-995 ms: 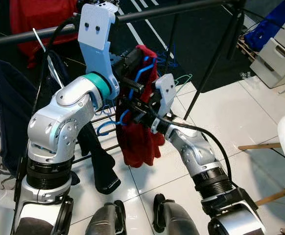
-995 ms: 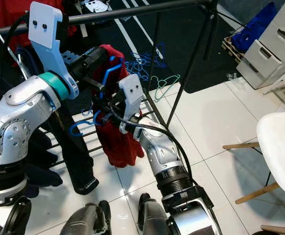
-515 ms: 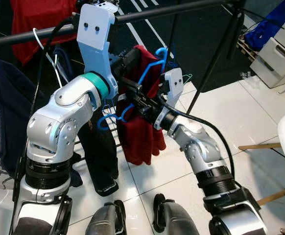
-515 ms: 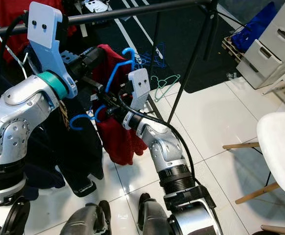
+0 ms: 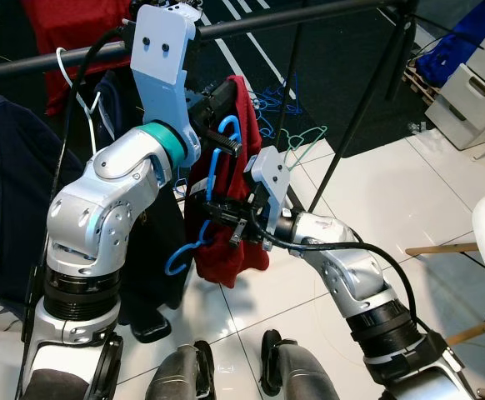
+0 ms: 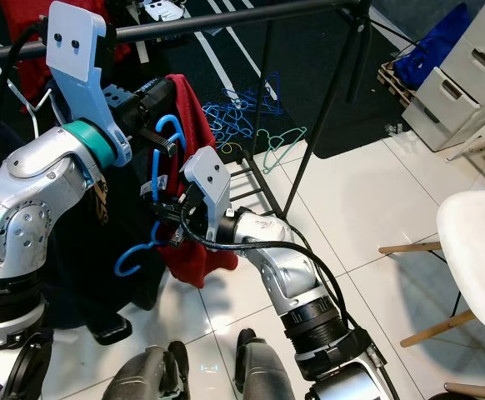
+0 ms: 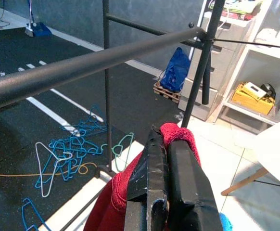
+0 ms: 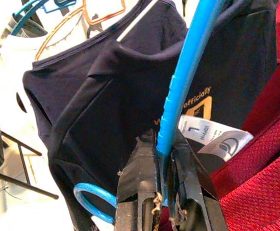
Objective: Hang hanger
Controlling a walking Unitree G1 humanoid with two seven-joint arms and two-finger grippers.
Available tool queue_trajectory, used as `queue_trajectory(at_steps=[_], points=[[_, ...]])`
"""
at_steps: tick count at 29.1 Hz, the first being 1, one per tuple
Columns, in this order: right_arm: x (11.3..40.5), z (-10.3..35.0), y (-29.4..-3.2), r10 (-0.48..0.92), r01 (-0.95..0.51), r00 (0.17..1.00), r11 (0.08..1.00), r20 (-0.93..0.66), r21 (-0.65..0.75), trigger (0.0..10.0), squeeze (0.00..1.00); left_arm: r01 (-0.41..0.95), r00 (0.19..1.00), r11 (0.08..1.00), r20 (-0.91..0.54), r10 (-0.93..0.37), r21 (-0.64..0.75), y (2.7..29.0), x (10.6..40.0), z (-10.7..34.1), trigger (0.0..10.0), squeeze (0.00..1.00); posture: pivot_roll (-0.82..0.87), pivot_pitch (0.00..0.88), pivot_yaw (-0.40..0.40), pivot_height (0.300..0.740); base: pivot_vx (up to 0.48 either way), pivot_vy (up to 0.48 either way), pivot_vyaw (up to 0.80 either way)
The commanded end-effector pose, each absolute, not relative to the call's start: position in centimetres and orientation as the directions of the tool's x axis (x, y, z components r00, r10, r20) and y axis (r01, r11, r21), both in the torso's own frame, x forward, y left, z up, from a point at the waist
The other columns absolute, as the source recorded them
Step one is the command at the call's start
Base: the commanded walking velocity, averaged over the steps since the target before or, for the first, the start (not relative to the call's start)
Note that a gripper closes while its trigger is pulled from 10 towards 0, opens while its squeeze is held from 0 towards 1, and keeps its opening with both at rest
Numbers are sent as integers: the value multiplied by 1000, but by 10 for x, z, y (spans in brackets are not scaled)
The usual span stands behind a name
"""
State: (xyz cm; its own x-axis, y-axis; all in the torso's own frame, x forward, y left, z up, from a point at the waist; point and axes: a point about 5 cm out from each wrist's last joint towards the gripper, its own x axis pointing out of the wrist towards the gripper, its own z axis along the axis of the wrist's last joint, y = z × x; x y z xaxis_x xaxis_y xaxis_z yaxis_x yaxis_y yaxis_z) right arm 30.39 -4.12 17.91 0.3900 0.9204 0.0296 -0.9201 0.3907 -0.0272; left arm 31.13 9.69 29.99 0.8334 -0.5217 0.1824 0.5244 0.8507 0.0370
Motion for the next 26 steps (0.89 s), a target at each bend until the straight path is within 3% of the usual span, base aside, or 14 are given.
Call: queue_trajectory(at_steps=[1, 9, 19, 22, 23, 26], points=[[301, 171, -43, 919, -919, 394, 394, 2, 7, 0, 0, 536, 811, 842, 238, -535, 63, 93, 308, 312, 10000, 0, -142, 159, 61, 740, 0, 0, 0], [308, 166, -53, 916, -902, 402, 394, 11, 178, 0, 0, 540, 804, 839, 259, -536, 60, 94, 307, 317, 10000, 0, -138, 160, 53, 740, 0, 0, 0], [307, 162, -61, 923, -898, 384, 376, -11, 227, 0, 0, 551, 789, 831, 281, -547, 70, 93, 304, 320, 10000, 0, -141, 159, 48, 740, 0, 0, 0], [315, 167, -66, 894, -867, 448, 430, 13, 252, 0, 0, 560, 775, 822, 287, -564, 102, 93, 301, 319, 10000, 0, -140, 158, 48, 740, 0, 0, 0], [323, 176, -71, 859, -837, 509, 478, 58, 267, 0, 0, 561, 769, 816, 279, -575, 137, 93, 300, 317, 10000, 0, -140, 158, 48, 740, 0, 0, 0], [323, 176, -71, 859, -837, 509, 478, 58, 267, 0, 0, 561, 769, 816, 279, -575, 137, 93, 300, 317, 10000, 0, -140, 158, 48, 740, 0, 0, 0]])
